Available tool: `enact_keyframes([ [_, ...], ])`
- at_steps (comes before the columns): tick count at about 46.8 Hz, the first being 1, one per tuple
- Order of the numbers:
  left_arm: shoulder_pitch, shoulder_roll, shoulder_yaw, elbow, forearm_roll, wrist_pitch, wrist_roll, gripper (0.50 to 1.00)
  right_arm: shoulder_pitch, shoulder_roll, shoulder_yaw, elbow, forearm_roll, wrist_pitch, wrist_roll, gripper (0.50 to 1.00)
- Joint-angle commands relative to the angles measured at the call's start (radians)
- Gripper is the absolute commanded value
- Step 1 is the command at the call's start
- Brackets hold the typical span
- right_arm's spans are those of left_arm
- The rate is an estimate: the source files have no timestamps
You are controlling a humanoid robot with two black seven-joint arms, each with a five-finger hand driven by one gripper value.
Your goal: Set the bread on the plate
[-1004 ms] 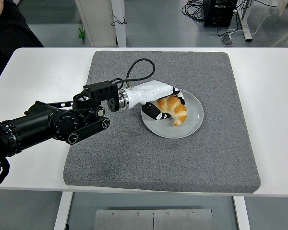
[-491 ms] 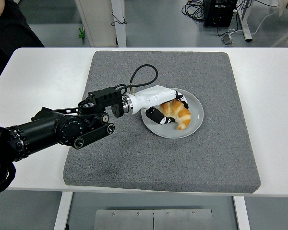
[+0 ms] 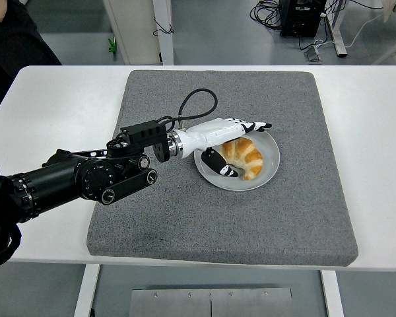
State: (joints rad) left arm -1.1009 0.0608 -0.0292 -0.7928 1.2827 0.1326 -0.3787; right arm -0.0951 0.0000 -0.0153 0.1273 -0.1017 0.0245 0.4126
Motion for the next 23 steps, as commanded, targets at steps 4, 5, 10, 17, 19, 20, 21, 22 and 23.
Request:
enact_keyframes([
  [4,-0.004,0.014,-0.011,-0.014,-0.026,-0.013,-0.003,0.958,0.0,0.0,0.0,0.0,0.0,0.0,0.0,1.0],
  [5,-0.005,0.016,-0.015,-0.016,-0.04,-0.017,-0.003,0.957,0.0,0.0,0.0,0.0,0.0,0.0,0.0,1.0],
  [10,-0.025,0.039,-0.043,-0.016,-0.163,-0.093,-0.006,0.958,0.0,0.0,0.0,0.0,0.0,0.002,0.0,1.0],
  [17,-0.059,0.063,-0.104,-0.014,-0.276,-0.165,-0.017,0.958,0.0,0.0,0.0,0.0,0.0,0.0,0.0,1.0],
  [19,-0.06,0.074,-0.124,-0.016,-0.279,-0.166,-0.017,0.958,0.0,0.0,0.0,0.0,0.0,0.0,0.0,1.0],
  [20,-0.06,0.077,-0.135,-0.016,-0.279,-0.166,-0.017,0.958,0.0,0.0,0.0,0.0,0.0,0.0,0.0,1.0],
  [21,-0.06,0.079,-0.146,-0.016,-0.281,-0.166,-0.017,0.958,0.0,0.0,0.0,0.0,-0.001,0.0,0.0,1.0],
  [22,-0.059,0.08,-0.158,-0.016,-0.281,-0.166,-0.017,0.958,0.0,0.0,0.0,0.0,0.0,0.0,0.0,1.0],
  [23,-0.059,0.079,-0.172,-0.014,-0.286,-0.166,-0.017,0.958,0.0,0.0,0.0,0.0,0.0,0.002,0.0,1.0],
])
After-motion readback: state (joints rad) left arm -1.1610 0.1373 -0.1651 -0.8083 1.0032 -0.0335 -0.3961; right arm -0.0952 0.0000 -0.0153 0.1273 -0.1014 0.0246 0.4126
